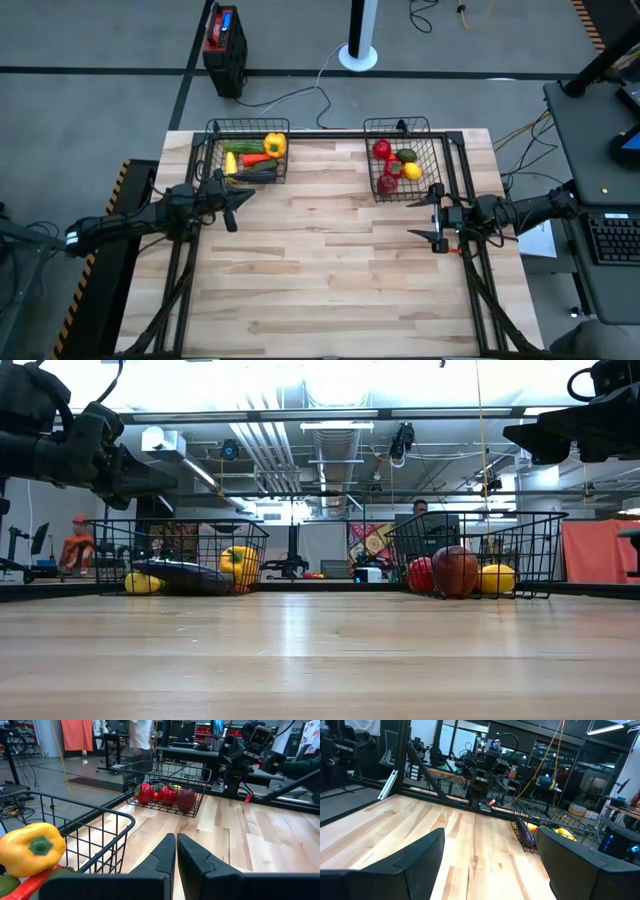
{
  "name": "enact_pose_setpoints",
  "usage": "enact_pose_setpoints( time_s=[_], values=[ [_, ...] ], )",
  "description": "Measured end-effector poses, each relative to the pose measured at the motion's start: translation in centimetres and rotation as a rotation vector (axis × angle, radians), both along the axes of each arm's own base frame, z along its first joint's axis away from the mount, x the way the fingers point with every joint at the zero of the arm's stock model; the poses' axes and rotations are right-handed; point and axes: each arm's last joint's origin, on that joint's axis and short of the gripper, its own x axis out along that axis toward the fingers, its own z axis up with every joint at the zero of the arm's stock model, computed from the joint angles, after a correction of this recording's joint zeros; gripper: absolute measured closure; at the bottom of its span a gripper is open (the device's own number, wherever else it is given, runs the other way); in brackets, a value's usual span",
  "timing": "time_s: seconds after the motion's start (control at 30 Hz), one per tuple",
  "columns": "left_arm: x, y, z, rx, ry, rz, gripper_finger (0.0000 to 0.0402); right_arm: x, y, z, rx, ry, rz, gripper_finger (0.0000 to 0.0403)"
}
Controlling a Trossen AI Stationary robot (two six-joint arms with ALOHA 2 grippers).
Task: Sort produce into baskets
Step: Return to Home Position
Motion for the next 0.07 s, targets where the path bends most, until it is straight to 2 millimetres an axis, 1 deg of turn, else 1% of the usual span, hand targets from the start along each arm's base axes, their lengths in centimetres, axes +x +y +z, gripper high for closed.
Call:
enact_pose_setpoints(
  time_s=[0.07],
  values=[
    [0.0,0.0,0.0,0.0,0.0,0.0,0.04,0.0,0.0,0.0,0.0,0.0,0.0,0.0099]
  ],
)
